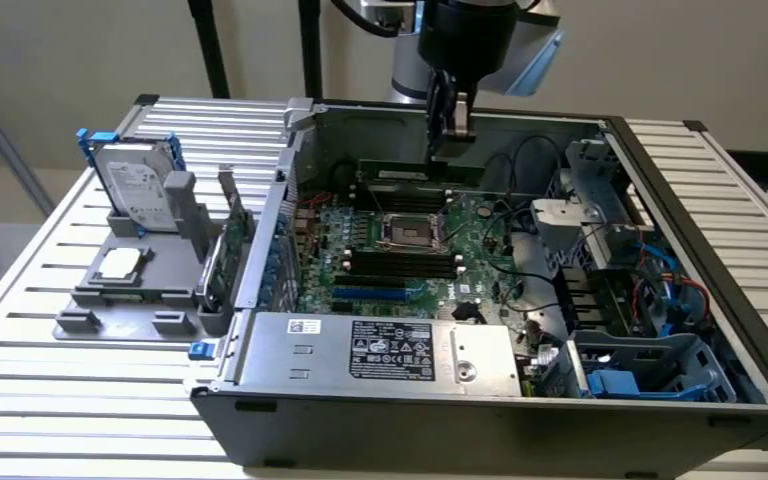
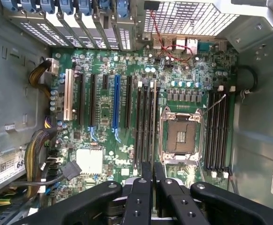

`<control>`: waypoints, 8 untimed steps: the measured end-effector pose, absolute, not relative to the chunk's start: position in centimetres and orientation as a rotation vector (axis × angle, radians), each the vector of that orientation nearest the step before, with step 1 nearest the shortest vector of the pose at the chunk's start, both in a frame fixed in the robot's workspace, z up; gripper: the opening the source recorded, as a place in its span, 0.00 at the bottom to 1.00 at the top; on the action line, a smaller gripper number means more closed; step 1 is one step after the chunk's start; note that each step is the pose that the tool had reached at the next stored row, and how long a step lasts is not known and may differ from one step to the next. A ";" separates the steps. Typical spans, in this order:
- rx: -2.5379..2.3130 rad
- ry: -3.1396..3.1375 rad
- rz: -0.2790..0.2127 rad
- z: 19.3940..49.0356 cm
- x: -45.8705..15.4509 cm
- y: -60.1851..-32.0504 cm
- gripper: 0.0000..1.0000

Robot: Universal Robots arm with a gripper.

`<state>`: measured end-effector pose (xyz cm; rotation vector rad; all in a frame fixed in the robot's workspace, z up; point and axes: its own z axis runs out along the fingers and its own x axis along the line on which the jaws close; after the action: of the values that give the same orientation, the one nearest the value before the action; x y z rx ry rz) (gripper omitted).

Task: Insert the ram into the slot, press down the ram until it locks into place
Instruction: 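Insert the ram into the slot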

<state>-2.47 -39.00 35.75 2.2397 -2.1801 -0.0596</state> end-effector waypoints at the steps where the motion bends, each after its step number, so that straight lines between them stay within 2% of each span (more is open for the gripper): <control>1: 2.240 -2.180 -0.060 35.6 -2.5 -39.0 0.13; 8: 2.240 -2.180 -0.059 34.3 -2.6 -39.3 0.13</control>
<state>-2.60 -39.25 34.30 2.2398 -2.1798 -0.0595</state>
